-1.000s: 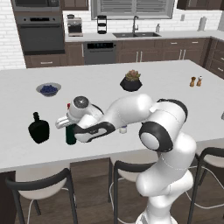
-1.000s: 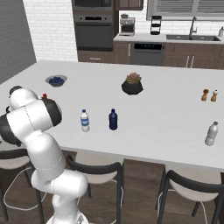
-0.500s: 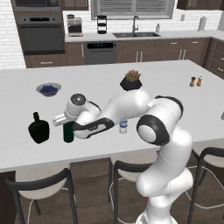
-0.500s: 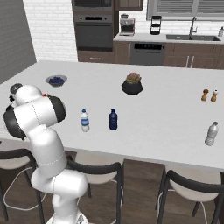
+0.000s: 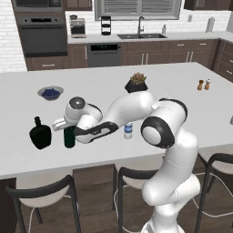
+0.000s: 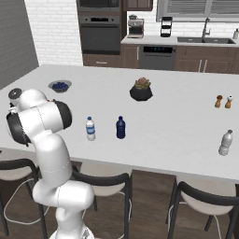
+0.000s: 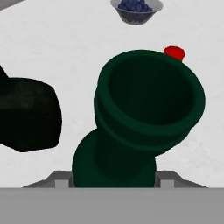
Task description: Move the plastic bottles in the middle to the plastics group, and the glass bottles in the middle to the glass group.
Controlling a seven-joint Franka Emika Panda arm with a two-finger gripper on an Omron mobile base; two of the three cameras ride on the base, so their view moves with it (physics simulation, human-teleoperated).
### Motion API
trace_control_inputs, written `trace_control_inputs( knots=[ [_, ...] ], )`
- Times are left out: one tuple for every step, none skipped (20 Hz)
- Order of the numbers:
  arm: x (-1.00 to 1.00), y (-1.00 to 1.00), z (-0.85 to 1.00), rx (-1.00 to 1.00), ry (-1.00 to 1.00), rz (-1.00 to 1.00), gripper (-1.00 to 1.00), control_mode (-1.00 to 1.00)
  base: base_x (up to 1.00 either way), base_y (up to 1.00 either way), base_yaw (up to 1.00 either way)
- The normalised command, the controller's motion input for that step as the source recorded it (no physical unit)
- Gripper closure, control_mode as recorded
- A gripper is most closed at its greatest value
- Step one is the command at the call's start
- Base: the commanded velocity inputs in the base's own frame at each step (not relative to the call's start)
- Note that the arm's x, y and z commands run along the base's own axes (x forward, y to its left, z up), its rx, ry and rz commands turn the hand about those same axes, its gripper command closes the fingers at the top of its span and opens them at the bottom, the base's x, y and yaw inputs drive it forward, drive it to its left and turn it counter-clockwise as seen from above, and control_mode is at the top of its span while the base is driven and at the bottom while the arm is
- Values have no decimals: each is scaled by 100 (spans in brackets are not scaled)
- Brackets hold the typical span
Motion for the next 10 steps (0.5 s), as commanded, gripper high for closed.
trace_control_inputs(
  knots=[
    [4,1,0,0,0,0,100,-100,0,0,0],
    [14,4,0,0,0,0,100,-100,0,0,0],
    [19,6,0,0,0,0,100,-100,0,0,0],
    [22,8,0,0,0,0,100,-100,0,0,0],
    [19,7,0,0,0,0,100,-100,0,0,0],
    [14,6,0,0,0,0,100,-100,0,0,0],
    [15,8,0,0,0,0,100,-100,0,0,0],
    [18,9,0,0,0,0,100,-100,0,0,0],
    [16,6,0,0,0,0,100,-100,0,0,0],
    [11,3,0,0,0,0,100,-100,0,0,0]
  ],
)
